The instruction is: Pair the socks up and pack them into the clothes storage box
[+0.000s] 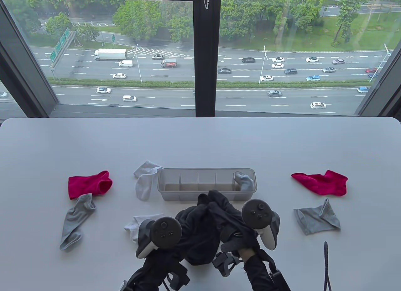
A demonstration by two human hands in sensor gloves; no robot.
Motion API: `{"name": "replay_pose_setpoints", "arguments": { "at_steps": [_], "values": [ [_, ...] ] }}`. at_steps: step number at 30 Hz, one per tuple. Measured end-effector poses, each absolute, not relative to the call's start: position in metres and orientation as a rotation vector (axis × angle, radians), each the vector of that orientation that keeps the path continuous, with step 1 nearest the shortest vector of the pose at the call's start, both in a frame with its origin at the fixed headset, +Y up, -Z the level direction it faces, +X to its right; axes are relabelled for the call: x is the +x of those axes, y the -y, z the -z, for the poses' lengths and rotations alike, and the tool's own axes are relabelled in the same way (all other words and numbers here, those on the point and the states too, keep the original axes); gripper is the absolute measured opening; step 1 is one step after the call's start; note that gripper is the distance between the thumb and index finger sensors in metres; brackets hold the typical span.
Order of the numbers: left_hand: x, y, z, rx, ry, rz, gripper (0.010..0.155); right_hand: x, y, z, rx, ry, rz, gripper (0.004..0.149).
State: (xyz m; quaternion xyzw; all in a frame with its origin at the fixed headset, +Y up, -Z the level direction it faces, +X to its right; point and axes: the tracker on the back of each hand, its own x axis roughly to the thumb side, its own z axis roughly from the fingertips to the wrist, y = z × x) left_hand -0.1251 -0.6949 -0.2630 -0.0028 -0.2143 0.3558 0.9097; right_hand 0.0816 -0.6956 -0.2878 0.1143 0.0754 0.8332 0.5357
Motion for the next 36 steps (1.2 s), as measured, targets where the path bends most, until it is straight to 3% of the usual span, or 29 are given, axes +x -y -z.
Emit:
{"name": "replay_pose_setpoints", "arguments": {
  "at_steps": [3, 8, 10, 11, 13, 15, 16, 17, 20, 23, 24, 27, 31, 36],
  "values": [
    [-0.139, 0.693, 0.269, 0.023, 0.419, -0.906, 0.043, 0.080, 0.697, 0.289, 0.344, -0.248, -1.900, 0.048],
    [-0.154, 0.696, 0.273, -0.013, 0.389, -1.007, 0.041, 0.080, 0.696, 0.291, 0.625, -0.397, -1.972, 0.073],
    [-0.151, 0.697, 0.275, -0.079, 0.422, -1.012, 0.041, 0.077, 0.695, 0.289, 0.677, -0.421, -2.081, 0.074],
    [-0.150, 0.699, 0.275, -0.111, 0.441, -1.032, 0.042, 0.076, 0.694, 0.289, 0.641, -0.366, -2.116, 0.069],
    [-0.147, 0.702, 0.276, -0.117, 0.434, -1.125, 0.042, 0.080, 0.690, 0.287, 0.513, -0.175, -2.144, 0.045],
    [-0.146, 0.700, 0.276, -0.134, 0.444, -1.233, 0.050, 0.084, 0.688, 0.287, 0.489, -0.165, -2.083, 0.040],
    [-0.144, 0.697, 0.276, -0.177, 0.469, -1.239, 0.058, 0.087, 0.687, 0.287, 0.494, -0.168, -2.056, 0.040],
    [-0.143, 0.694, 0.274, -0.198, 0.468, -1.193, 0.057, 0.091, 0.686, 0.287, 0.439, -0.127, -2.045, 0.040],
    [-0.144, 0.688, 0.275, -0.103, 0.367, -1.076, 0.040, 0.100, 0.683, 0.289, 0.359, -0.096, -2.013, 0.040],
    [-0.140, 0.693, 0.284, -0.224, 0.253, -1.118, 0.040, 0.104, 0.687, 0.290, 0.214, -0.099, -2.062, 0.041],
    [-0.136, 0.698, 0.289, -0.347, 0.193, -1.104, 0.040, 0.103, 0.691, 0.293, 0.139, -0.143, -2.108, 0.041],
    [-0.121, 0.719, 0.301, -0.487, 0.065, -0.949, 0.040, 0.099, 0.709, 0.303, -0.063, -0.296, -2.231, 0.047],
    [-0.100, 0.749, 0.314, -0.562, 0.007, -0.719, 0.041, 0.088, 0.738, 0.315, -0.254, -0.489, -2.513, 0.063],
    [-0.093, 0.772, 0.318, -0.544, -0.064, -0.581, 0.039, 0.076, 0.759, 0.325, -0.338, -0.602, -2.856, 0.066]
  ]
}}
